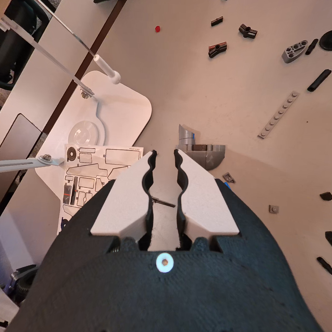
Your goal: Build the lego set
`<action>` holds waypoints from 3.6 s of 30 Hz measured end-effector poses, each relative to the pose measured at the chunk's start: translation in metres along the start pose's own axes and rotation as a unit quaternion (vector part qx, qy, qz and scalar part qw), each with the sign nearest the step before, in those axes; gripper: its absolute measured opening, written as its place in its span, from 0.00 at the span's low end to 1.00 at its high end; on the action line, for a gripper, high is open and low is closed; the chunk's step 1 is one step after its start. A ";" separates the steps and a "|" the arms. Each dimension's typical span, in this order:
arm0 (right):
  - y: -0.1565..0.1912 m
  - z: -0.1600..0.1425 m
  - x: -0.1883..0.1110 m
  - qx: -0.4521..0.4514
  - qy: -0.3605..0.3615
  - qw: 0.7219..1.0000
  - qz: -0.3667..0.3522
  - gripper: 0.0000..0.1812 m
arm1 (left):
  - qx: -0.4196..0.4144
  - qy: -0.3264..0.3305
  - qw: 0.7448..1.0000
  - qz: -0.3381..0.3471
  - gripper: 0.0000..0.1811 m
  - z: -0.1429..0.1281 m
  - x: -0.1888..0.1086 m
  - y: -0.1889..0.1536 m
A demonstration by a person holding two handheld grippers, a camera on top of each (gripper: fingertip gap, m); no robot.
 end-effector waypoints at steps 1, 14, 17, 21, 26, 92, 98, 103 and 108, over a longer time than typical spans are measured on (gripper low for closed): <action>0.000 -0.001 0.001 0.002 0.003 1.000 0.000 0.19 | 0.000 0.000 1.000 0.000 0.10 0.000 0.000 0.000; 0.000 -0.004 0.007 0.000 0.014 1.000 0.018 0.18 | 0.007 0.007 1.000 -0.011 0.10 0.000 0.002 -0.004; 0.002 -0.003 0.006 -0.004 0.010 1.000 0.026 0.18 | 0.010 0.012 1.000 -0.013 0.10 0.000 0.003 -0.006; 0.009 0.000 0.006 -0.015 -0.002 0.999 0.046 0.18 | 0.013 0.014 1.000 -0.015 0.10 0.000 0.003 -0.007; 0.022 0.006 0.006 -0.038 -0.014 0.997 0.068 0.18 | 0.012 0.011 1.000 -0.016 0.10 0.000 0.002 -0.007; 0.068 0.058 0.024 -0.108 -0.206 0.953 0.193 0.15 | 0.044 0.000 0.999 -0.031 0.10 0.011 0.008 -0.025; 0.070 0.058 0.027 -0.119 -0.199 0.954 0.187 0.07 | 0.045 0.001 0.998 -0.034 0.10 0.011 0.009 -0.026; 0.070 0.059 0.026 -0.121 -0.206 0.954 0.180 0.07 | 0.049 -0.001 0.998 -0.040 0.10 0.012 0.012 -0.029; 0.072 0.062 0.021 -0.117 -0.231 0.947 0.192 0.07 | 0.047 -0.015 0.997 -0.054 0.10 0.012 0.017 -0.033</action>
Point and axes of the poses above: each gripper's, where its closed fingertips meet, x out along the fingers, z out of its top, y = z × x across the jaws, the point moved 9 cm from there along -x, back along the fingers, and after that the axes turned 11 degrees about -y, right-handed, at the moved point
